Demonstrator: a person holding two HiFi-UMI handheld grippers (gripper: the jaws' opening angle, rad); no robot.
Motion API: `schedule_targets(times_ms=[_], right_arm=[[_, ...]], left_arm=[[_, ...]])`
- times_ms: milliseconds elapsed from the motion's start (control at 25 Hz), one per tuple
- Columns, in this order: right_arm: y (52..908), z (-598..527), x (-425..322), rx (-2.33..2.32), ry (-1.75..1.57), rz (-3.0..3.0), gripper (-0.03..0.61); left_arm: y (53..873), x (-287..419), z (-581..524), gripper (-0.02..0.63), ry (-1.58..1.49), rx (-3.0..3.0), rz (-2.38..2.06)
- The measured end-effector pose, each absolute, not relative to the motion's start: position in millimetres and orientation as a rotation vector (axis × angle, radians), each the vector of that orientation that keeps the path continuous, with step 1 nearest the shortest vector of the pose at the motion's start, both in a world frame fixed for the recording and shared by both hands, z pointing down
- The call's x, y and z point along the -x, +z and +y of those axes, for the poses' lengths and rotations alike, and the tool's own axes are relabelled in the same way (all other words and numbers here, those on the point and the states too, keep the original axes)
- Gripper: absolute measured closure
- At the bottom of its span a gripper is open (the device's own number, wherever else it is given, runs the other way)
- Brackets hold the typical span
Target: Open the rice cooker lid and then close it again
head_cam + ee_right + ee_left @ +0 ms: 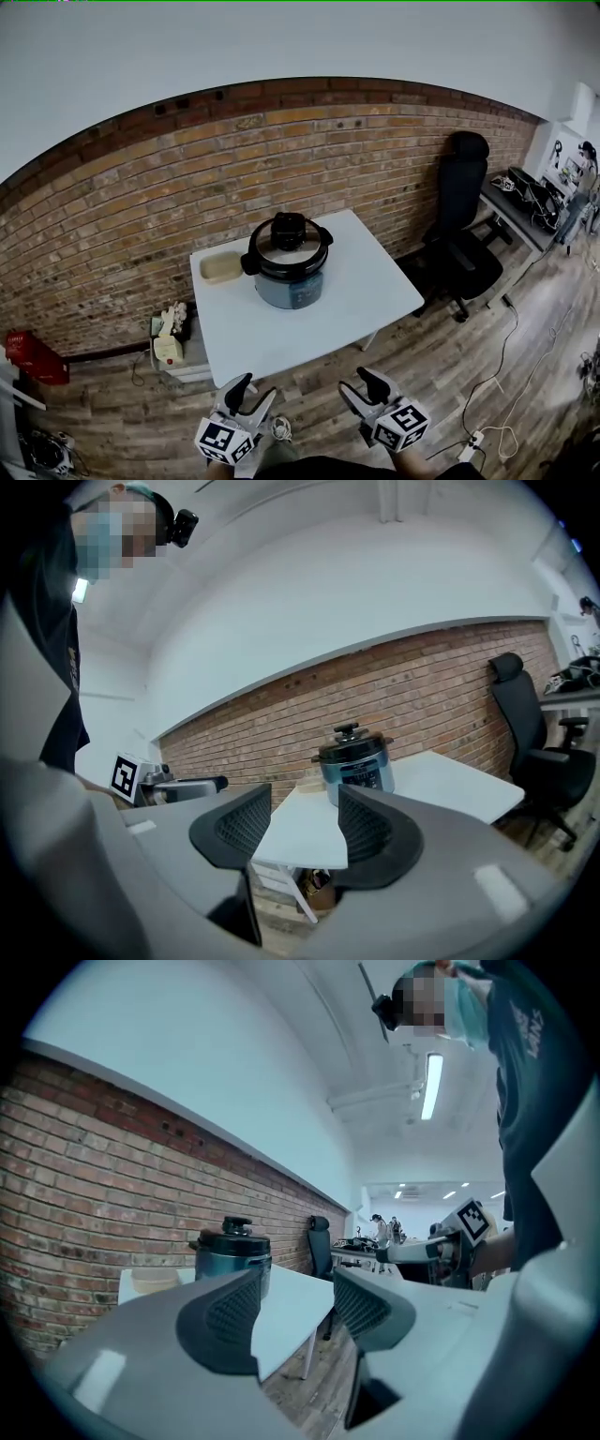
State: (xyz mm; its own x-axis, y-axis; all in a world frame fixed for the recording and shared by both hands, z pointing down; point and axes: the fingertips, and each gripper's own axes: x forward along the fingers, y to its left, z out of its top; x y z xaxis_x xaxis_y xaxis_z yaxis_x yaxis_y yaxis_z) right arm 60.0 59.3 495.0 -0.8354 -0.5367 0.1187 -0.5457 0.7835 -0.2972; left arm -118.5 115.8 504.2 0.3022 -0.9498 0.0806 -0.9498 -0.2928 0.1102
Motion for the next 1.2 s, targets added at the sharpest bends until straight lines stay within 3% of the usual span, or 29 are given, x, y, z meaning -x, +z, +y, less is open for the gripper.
schedule_targets(times_ms=[240,680,1200], right_arm=[[494.0,8.4,-20.3,-0.994,0.457,-2.9,0.364],[496.9,-43.6,16.5,-1.188,0.538,-2.861,0.364],[500.1,-100.2,22.9,-1.119,0.548,-2.893,0.364]], left_arm=[[505.7,168.3,51.0,0.333,-0.016,-2.461,-1.698],[487.5,219.4,-32.1,0.333,0.069,-2.65,-1.532],[466.1,224.5,-136.9,0.333,0.162,-2.736,-1.542]])
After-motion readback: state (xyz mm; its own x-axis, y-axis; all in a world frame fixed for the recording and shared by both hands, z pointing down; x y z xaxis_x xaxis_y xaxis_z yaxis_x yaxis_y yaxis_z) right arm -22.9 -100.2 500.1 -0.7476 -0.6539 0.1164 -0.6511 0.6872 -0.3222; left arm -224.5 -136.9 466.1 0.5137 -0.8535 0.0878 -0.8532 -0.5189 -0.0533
